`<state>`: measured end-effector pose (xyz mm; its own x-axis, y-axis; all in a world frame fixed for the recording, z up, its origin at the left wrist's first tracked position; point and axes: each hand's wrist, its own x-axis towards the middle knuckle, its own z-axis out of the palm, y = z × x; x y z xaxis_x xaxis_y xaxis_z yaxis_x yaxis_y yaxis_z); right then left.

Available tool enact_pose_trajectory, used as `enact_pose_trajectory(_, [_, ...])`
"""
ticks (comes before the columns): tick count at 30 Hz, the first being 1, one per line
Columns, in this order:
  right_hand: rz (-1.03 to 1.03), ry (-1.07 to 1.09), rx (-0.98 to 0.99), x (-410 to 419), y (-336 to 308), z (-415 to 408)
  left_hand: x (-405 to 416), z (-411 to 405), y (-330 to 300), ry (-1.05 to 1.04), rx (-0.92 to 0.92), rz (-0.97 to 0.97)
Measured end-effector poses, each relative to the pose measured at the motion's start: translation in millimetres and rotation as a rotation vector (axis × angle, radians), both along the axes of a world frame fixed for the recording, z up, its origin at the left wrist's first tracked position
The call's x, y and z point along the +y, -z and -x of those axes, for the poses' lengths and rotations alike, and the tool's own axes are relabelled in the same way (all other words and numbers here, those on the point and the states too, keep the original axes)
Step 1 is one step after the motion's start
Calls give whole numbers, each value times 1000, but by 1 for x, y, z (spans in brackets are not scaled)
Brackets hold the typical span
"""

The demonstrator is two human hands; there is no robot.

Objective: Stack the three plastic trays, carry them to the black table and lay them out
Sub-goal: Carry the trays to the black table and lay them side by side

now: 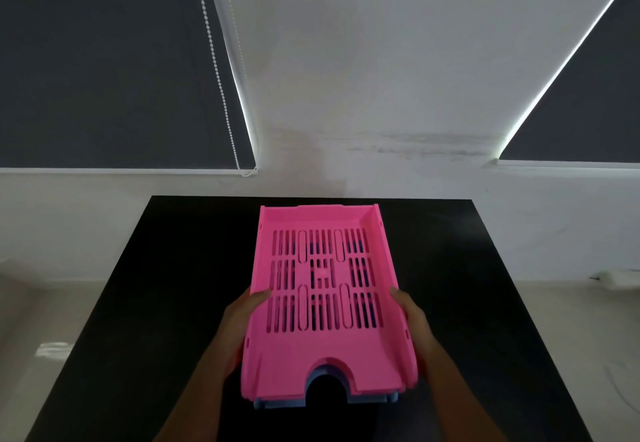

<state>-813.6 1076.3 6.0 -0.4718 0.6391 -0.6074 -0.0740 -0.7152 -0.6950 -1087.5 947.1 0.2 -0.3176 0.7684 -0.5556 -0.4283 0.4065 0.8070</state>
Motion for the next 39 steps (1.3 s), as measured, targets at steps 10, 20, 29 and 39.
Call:
enact_pose_trajectory(10, [-557,-40,-247,2,-23,9,13,-17,-26,-72,245,-130])
enact_pose_trajectory(20, [-697,24,-334,59,-62,-97,83,-105,-62,-34,340,-191])
enact_pose_trajectory(29, [-617,123,-471,119,-61,-215,168,-228,-38,167,304,-115])
enact_pose_trajectory(39, [-425,-16,-535,141,8,-229,183,-249,70,57,358,227])
